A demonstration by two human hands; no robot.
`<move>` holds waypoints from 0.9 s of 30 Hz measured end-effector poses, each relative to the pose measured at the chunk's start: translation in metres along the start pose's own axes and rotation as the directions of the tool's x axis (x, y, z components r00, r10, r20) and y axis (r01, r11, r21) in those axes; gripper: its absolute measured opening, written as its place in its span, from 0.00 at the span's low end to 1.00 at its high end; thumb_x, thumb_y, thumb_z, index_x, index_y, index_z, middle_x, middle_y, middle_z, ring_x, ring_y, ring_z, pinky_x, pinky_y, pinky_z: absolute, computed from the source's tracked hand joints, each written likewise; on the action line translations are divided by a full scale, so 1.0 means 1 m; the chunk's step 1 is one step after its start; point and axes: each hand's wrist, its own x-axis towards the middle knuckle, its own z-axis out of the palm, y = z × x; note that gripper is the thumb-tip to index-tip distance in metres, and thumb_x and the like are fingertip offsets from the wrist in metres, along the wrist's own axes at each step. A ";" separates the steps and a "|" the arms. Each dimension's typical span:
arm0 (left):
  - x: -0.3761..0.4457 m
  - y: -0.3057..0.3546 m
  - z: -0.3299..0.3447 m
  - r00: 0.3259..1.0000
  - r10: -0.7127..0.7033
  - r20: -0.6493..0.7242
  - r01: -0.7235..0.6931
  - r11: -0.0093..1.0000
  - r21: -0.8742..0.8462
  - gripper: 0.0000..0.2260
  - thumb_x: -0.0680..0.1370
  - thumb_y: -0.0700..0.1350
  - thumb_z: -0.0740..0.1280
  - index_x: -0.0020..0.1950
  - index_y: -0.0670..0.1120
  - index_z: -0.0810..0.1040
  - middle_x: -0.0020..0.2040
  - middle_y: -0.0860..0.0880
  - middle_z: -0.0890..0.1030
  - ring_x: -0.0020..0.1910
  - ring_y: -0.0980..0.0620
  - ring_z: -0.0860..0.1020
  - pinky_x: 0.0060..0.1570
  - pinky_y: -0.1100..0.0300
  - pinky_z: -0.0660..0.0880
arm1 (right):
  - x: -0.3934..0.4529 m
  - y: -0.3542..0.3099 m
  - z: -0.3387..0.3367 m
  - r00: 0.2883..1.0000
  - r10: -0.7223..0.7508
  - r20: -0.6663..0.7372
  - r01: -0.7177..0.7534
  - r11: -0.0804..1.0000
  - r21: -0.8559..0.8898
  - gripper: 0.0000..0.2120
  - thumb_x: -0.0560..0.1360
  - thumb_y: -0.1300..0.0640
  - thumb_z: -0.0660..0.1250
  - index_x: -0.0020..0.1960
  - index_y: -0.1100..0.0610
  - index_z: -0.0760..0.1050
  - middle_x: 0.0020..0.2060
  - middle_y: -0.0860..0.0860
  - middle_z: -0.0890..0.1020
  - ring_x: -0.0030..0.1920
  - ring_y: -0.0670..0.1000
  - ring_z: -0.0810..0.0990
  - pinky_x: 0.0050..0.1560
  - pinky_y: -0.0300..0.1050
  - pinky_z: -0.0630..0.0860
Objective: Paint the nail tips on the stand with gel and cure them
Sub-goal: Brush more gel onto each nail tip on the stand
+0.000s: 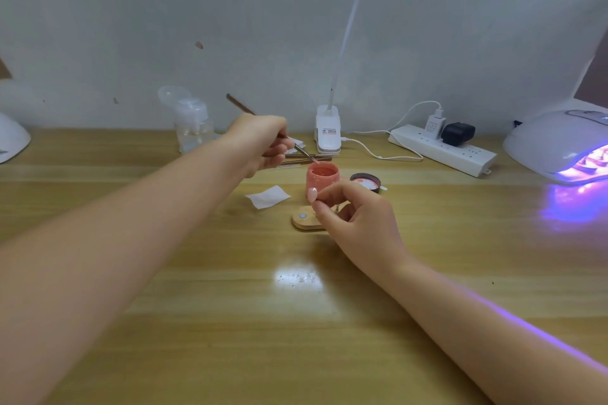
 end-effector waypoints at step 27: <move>-0.091 -0.072 -0.042 0.888 0.459 0.034 -0.442 0.870 -0.221 0.05 0.79 0.36 0.66 0.43 0.39 0.77 0.37 0.43 0.85 0.33 0.48 0.82 0.36 0.60 0.79 | 0.002 -0.001 -0.003 0.998 0.067 0.010 -0.067 0.997 0.041 0.05 0.73 0.55 0.72 0.39 0.49 0.80 0.35 0.46 0.82 0.32 0.55 0.77 0.38 0.51 0.77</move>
